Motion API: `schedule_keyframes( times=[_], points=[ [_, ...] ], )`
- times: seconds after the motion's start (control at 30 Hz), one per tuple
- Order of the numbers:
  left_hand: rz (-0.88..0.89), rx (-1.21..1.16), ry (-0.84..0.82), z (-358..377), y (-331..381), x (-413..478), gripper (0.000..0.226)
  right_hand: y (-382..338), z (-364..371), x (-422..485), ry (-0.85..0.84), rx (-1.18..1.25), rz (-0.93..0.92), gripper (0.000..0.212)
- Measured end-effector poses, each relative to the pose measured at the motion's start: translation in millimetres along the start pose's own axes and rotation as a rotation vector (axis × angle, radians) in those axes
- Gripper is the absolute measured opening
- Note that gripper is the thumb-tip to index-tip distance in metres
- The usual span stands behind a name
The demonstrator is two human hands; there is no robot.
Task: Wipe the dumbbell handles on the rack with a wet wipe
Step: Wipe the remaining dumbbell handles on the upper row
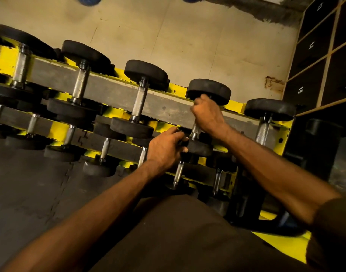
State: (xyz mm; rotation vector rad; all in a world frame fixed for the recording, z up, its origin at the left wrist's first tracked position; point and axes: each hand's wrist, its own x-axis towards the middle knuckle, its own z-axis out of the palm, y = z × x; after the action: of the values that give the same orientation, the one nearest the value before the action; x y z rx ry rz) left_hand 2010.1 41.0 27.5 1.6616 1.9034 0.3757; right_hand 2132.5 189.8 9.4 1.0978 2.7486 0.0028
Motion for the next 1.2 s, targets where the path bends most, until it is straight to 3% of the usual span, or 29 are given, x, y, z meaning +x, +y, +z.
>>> schedule_keyframes(
  times=[0.07,0.13,0.2,0.3,0.37,0.47,0.53,0.6,0.63,0.73,0.87,0.97,1.07,1.13,1.2],
  points=[
    [-0.010,-0.010,0.008,1,0,-1,0.025,-2,3,-3,0.036,0.049,0.044,0.027],
    [-0.013,-0.008,0.009,1,1,-2,0.026,-7,10,-22,-0.004,0.117,-0.083,0.025],
    [-0.014,-0.012,0.011,1,2,-2,0.027,-7,18,-42,0.015,0.329,-0.098,0.018],
    [-0.014,0.005,0.020,1,0,0,0.028,-1,27,-43,0.273,0.730,0.334,0.011],
    [-0.001,0.014,0.011,-1,-1,1,0.029,-3,32,-37,0.420,0.873,0.612,0.012],
    [0.013,0.014,-0.006,-3,-2,3,0.031,-4,36,-22,0.535,1.201,0.973,0.015],
    [0.012,0.018,-0.012,-4,0,4,0.030,3,45,-10,0.561,1.628,1.227,0.019],
    [0.013,0.026,-0.005,-4,0,4,0.030,15,59,3,0.422,2.077,1.410,0.025],
    [0.013,0.029,-0.004,-4,0,4,0.030,22,68,8,0.310,2.175,1.432,0.026],
    [0.004,0.025,0.001,-2,-1,4,0.029,49,117,17,0.030,2.157,1.337,0.031],
    [-0.001,0.017,0.008,0,-1,2,0.028,46,104,16,-0.007,2.458,1.360,0.040],
    [-0.007,0.006,0.007,1,-1,3,0.029,30,67,10,0.216,2.445,1.356,0.029],
    [-0.031,-0.030,-0.001,1,-2,2,0.027,13,50,-3,0.543,2.253,1.345,0.022],
    [-0.041,-0.045,-0.006,1,-3,2,0.026,5,44,-14,0.635,1.893,1.204,0.019],
    [-0.037,-0.050,-0.008,1,-3,3,0.026,4,44,-22,0.638,1.366,0.961,0.019]
  ],
)
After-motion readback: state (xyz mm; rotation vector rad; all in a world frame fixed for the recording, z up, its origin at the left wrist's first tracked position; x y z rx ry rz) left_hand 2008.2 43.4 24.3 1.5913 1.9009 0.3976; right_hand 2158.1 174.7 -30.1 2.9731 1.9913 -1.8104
